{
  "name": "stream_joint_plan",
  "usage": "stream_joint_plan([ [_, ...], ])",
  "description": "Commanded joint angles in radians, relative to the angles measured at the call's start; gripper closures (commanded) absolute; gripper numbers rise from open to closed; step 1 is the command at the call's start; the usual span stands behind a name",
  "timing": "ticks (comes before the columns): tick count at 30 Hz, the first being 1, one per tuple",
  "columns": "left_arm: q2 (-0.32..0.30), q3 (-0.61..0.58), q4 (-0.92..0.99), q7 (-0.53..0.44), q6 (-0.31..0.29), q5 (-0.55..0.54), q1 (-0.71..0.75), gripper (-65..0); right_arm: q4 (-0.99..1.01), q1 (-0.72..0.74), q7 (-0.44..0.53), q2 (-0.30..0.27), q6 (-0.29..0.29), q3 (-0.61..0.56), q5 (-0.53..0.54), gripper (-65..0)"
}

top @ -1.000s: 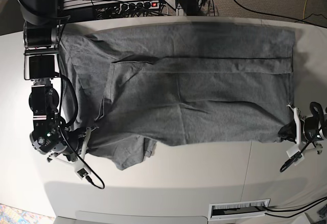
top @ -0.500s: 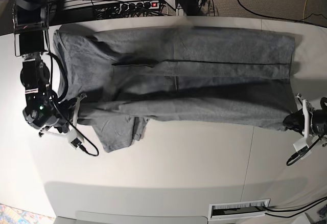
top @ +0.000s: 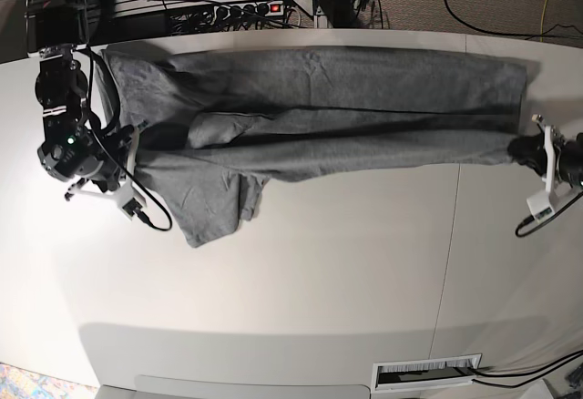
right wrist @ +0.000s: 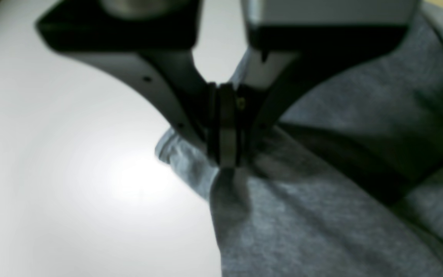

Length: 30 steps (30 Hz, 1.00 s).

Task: Fold the T-shirt properly
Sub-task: 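Lay the folded strip down and release both grippers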

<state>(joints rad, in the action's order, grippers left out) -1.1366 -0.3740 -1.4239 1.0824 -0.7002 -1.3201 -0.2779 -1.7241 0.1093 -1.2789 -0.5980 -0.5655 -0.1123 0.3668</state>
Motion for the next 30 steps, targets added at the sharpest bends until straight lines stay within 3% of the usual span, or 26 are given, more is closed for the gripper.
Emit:
stream_joint_plan([
  [1,-0.033,0.013,-0.006,0.003,0.002,-0.021,-0.003,0.0,-0.026,-0.003,0.001,-0.021,0.004,0.03,-0.006,0.0],
  [10,-0.026,0.013,-0.006,0.002,0.002,-0.019,0.098,0.0,-0.133,-0.18,-0.002,-0.021,0.003,0.142,0.022,0.0],
  [20,-0.002,0.013,-0.006,0.002,0.002,-0.015,0.149,0.0,-0.135,-0.229,-0.008,-0.02,0.002,0.145,-0.013,0.0],
  [24,-0.002,0.013,-0.006,0.002,0.002,0.024,0.179,-25.2,-0.135,-0.229,-0.007,-0.02,0.002,0.145,-0.026,0.0],
  [30,-0.002,0.013,-0.006,-0.138,0.002,0.207,0.175,-26.0,-0.135,-0.229,-0.009,-0.02,0.002,0.145,-0.027,0.0],
])
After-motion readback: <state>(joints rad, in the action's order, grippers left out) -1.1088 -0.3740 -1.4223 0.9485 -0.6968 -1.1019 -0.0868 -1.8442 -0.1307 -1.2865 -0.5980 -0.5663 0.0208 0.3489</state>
